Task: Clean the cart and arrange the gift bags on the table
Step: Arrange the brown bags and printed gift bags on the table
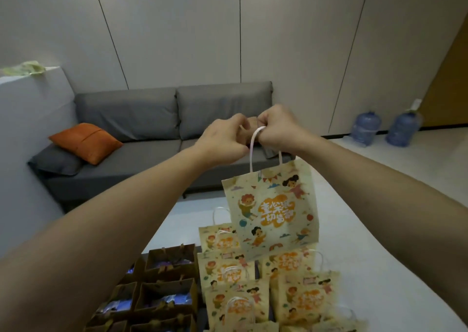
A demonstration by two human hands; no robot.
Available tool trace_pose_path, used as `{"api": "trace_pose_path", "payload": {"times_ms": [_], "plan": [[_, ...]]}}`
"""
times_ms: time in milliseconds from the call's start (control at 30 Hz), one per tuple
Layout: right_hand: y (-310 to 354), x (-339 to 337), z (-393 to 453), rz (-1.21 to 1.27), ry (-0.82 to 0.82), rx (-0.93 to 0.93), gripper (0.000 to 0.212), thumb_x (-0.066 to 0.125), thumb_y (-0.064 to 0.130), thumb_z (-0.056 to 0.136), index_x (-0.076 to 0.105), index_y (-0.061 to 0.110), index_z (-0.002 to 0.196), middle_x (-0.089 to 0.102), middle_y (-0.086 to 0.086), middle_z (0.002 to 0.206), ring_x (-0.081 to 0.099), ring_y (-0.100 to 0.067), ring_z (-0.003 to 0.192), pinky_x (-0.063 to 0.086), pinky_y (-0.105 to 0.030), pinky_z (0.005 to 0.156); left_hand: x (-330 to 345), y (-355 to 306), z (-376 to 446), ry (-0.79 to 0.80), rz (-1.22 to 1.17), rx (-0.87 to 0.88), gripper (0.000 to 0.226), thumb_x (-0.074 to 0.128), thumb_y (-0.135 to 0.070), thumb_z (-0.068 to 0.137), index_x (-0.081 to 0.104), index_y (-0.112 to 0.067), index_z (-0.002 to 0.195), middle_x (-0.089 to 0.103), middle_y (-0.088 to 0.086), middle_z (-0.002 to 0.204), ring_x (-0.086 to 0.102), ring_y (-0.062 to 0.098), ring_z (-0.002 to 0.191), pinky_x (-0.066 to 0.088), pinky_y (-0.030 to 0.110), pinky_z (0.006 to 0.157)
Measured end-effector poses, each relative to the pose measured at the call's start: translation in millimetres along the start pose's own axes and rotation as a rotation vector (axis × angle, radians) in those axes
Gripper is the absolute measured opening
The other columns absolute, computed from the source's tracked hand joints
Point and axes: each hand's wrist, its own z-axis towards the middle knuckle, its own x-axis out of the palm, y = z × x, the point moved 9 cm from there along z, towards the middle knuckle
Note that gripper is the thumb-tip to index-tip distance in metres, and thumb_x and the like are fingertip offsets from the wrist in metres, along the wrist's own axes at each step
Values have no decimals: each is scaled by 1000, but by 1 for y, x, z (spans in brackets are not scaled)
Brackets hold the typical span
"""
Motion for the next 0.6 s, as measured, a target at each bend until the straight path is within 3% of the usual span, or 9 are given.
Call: {"api": "trace_pose_path", "payload": {"times_ms": [100,267,400,600], "plan": [[-25,-25,-6,-95,-36,51,27,65,-6,74,54,11,55,45,-1,57,42,-13,54,32,-20,45,27,6,5,104,69,3,36,67,-17,82,56,-26,115,64,-1,106,59,18,94,52,35,77],[-55,-59,-25,-145,-80,98,30,61,-9,73,51,12,53,40,-3,55,38,-15,54,26,-22,46,74,10,12,164,55,-23,41,67,-23,90,57,-22,129,60,-2,118,56,15,104,45,28,80],[-73,-87,-51,-123,-163,121,28,58,-9,71,49,9,52,38,-4,54,36,-17,53,25,-23,48,91,-13,20,174,55,5,26,60,-22,95,63,-20,120,64,3,112,60,20,99,55,39,85],[-72,-132,-92,-93,-288,81,13,59,-7,69,52,-2,59,39,-9,56,39,-18,55,33,-34,55,105,-47,6,187,44,89,17,62,-32,96,64,-23,111,65,-2,97,61,15,84,58,39,76]]}}
